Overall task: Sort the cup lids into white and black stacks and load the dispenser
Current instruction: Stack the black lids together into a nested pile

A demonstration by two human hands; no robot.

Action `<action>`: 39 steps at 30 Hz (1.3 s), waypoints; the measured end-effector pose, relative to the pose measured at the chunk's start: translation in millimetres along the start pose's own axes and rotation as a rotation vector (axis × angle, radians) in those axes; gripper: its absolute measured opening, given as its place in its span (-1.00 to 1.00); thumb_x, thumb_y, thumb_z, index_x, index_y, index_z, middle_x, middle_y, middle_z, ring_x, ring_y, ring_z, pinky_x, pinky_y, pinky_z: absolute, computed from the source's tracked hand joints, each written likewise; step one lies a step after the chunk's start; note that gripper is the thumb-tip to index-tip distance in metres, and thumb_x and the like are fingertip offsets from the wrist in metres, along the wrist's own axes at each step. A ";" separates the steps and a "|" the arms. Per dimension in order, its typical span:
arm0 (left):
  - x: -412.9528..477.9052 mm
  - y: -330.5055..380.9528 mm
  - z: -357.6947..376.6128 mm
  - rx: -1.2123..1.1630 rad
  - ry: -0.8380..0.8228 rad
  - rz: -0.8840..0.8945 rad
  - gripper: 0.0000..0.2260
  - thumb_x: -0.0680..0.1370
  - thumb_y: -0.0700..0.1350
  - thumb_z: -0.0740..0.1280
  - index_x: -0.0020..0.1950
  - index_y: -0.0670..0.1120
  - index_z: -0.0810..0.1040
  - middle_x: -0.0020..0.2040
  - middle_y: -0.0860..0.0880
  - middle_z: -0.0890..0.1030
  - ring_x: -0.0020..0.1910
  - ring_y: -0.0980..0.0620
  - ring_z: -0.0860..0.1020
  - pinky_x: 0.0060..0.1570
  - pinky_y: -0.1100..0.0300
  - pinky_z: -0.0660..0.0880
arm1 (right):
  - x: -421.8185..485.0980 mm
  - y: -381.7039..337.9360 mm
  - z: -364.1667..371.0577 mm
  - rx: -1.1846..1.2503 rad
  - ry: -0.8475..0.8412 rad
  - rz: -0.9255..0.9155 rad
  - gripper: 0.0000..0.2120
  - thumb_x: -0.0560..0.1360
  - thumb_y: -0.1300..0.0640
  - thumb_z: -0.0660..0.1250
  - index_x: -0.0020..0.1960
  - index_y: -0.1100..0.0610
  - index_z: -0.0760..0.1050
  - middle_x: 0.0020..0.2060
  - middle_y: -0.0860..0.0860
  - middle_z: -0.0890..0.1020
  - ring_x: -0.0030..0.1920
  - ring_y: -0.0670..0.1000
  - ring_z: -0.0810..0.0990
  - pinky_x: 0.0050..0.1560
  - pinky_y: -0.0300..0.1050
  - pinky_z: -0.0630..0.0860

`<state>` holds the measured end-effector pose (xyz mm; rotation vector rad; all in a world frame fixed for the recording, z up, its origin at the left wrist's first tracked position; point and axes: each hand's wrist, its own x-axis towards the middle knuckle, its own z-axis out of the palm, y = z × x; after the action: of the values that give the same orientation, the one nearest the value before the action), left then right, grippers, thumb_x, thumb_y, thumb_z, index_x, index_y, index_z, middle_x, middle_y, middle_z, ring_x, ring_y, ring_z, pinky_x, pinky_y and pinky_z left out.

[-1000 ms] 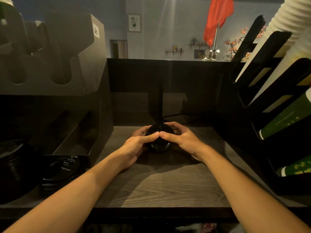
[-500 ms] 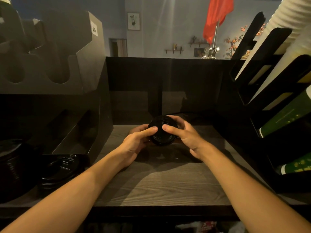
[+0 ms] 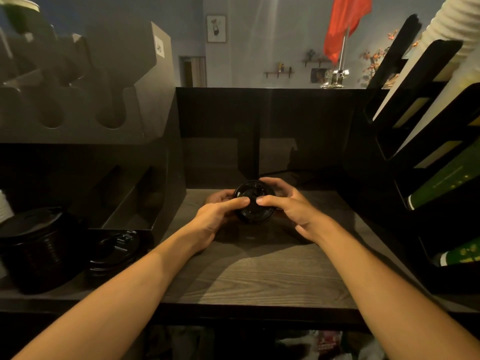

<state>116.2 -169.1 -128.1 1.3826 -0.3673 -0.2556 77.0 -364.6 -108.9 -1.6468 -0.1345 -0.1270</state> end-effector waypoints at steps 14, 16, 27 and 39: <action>-80.3 22.8 -9.8 0.041 0.229 0.147 -0.61 0.50 -0.05 0.52 0.30 -0.06 0.55 0.19 -0.10 0.68 0.17 -0.07 0.67 0.21 -0.08 0.62 | -39.4 -37.3 64.2 0.029 -0.040 -0.043 -0.56 0.50 -0.13 0.41 0.33 -0.03 0.52 0.18 -0.04 0.64 0.22 -0.02 0.57 0.22 -0.08 0.46; -98.3 31.0 -22.8 0.048 0.265 0.169 -0.61 0.49 0.00 0.52 0.27 -0.06 0.58 0.16 -0.12 0.70 0.15 -0.12 0.68 0.12 -0.08 0.63 | -41.3 -49.6 82.0 -0.006 -0.064 -0.063 -0.63 0.53 -0.09 0.40 0.29 -0.02 0.56 0.16 -0.04 0.66 0.22 -0.03 0.59 0.23 -0.07 0.47; -196.9 53.9 -73.8 0.298 0.580 0.360 -0.47 0.50 0.24 0.43 0.41 0.15 0.39 0.30 0.13 0.51 0.27 0.15 0.52 0.21 0.22 0.54 | -58.1 -65.2 188.0 0.236 -0.203 0.116 -0.67 0.52 0.01 0.40 0.23 0.10 0.62 0.14 0.11 0.69 0.16 0.14 0.65 0.25 0.10 0.57; -221.3 45.5 -111.8 0.100 0.665 0.357 -0.65 0.54 0.09 0.46 0.31 0.12 0.52 0.23 0.08 0.62 0.22 0.09 0.62 0.13 0.16 0.63 | -66.2 -63.5 233.6 0.031 -0.282 0.056 -0.63 0.51 0.06 0.47 0.28 0.03 0.50 0.13 0.06 0.67 0.12 0.05 0.67 0.13 -0.01 0.62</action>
<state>-43.7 25.7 -122.3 1.3878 -0.0638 0.5157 1.7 -127.5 -76.0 -1.6298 -0.3030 0.1507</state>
